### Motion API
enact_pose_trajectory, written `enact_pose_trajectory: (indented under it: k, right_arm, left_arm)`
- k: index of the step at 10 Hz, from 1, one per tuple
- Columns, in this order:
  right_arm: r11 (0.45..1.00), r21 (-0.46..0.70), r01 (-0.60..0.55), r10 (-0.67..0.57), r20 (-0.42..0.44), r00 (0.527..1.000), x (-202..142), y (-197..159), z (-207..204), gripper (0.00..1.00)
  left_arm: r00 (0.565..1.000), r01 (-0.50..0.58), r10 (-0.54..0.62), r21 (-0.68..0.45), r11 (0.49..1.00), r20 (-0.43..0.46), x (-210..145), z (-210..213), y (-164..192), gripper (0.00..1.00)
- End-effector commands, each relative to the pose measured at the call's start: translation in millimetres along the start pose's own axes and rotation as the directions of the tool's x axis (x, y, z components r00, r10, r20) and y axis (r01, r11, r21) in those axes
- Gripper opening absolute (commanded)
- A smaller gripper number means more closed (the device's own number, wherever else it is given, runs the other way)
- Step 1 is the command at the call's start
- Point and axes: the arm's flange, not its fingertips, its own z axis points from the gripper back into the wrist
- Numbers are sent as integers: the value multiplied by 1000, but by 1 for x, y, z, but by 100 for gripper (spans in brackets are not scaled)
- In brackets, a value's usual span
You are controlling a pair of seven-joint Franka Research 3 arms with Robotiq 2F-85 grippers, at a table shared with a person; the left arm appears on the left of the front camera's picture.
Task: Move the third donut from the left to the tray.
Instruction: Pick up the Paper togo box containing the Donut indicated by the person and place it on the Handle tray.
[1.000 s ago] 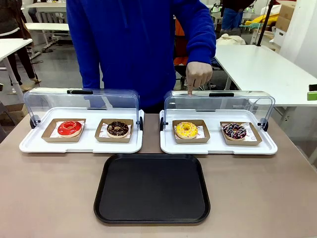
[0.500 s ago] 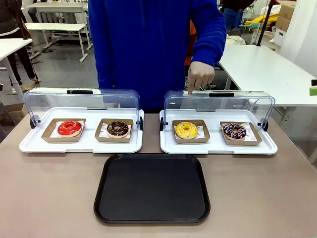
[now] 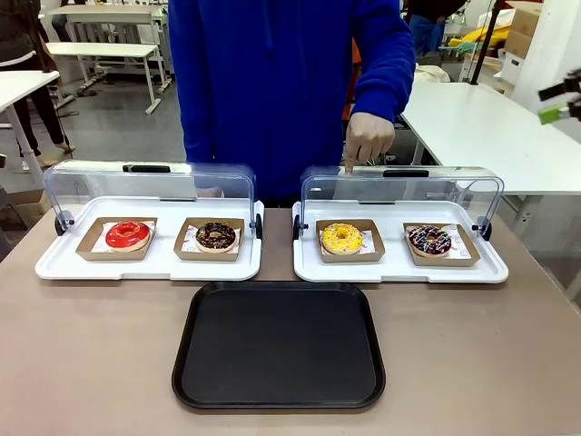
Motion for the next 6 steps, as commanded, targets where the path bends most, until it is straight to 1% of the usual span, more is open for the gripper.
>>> enact_pose_trajectory:
  k: [1, 2, 4, 5, 6]
  right_arm:
    - [997, 43, -63, 67, -113, 991, 36, -3, -31, 100]
    - [993, 51, -107, 115, -178, 977, 57, 2, -59, 100]
    - [981, 68, -184, 195, -261, 945, 88, 26, -105, 100]
    - [975, 67, -212, 222, -295, 929, 96, 43, -128, 100]
    - [971, 36, -238, 235, -345, 909, 98, 64, -150, 100]
  left_arm:
    - [1000, 11, -11, -4, 1000, 14, 2, 1, -1, 100]
    - [1000, 11, -11, -4, 1000, 14, 2, 1, -1, 100]
    - [1000, 11, -11, -4, 1000, 14, 2, 1, -1, 100]
    - [1000, 11, -11, -4, 1000, 14, 2, 1, -1, 100]
    - [1000, 11, -11, -4, 1000, 14, 2, 1, -1, 100]
